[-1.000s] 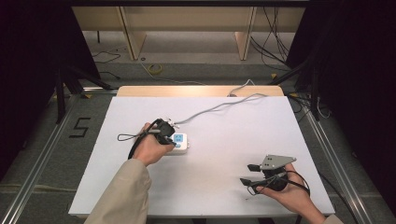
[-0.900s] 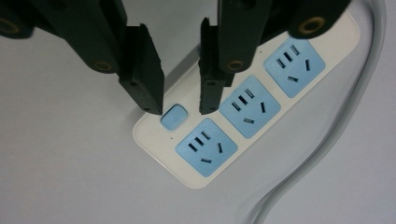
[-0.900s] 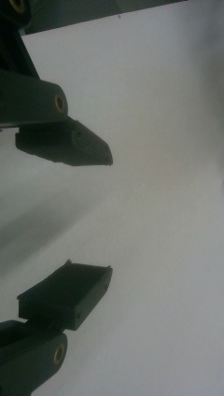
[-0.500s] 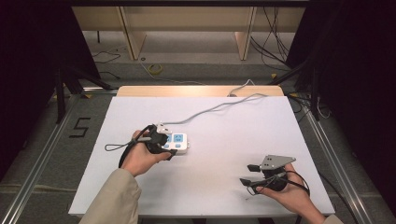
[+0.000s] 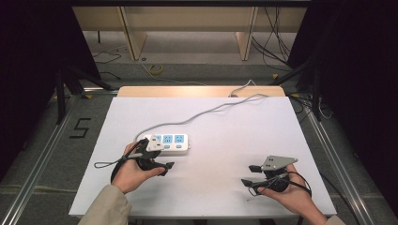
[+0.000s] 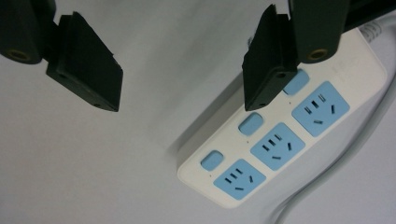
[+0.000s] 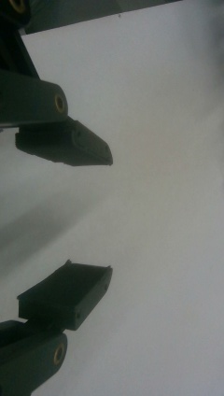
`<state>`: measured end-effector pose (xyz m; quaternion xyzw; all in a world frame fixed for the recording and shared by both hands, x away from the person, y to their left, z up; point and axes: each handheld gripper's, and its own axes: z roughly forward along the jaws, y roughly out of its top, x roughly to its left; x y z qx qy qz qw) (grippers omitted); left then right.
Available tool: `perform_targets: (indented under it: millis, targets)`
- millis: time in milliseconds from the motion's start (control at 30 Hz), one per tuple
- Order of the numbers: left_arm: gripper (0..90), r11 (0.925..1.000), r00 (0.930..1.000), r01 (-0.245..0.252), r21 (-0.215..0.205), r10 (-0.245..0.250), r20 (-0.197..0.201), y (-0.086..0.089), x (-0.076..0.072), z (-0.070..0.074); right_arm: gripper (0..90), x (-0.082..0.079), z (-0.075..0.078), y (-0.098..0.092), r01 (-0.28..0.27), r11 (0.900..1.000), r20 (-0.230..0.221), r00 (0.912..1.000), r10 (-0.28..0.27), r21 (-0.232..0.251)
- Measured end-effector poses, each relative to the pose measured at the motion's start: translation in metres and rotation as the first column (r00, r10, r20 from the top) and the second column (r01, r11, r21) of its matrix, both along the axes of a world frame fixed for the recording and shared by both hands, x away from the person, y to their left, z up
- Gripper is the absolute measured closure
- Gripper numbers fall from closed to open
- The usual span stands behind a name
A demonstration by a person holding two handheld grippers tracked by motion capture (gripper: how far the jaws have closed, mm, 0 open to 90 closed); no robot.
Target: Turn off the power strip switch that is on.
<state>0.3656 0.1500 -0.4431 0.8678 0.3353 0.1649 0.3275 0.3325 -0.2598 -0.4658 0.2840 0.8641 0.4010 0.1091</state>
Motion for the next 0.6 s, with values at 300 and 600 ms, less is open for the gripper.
perform_targets:
  millis: [300,600]
  targets:
    - [26.4,0.9989,0.9997,-0.026,-0.039,0.026,0.002,0.012,-0.024,-0.019,40.1,0.0,-0.001,0.0,0.0,1.0,-0.002,1.0,0.0,-0.002]
    - [23.2,0.9969,0.9966,-0.073,-0.029,0.074,0.037,0.023,-0.035,-0.027,40.1,0.001,-0.002,-0.002,0.005,1.0,-0.006,1.0,-0.004,0.006]
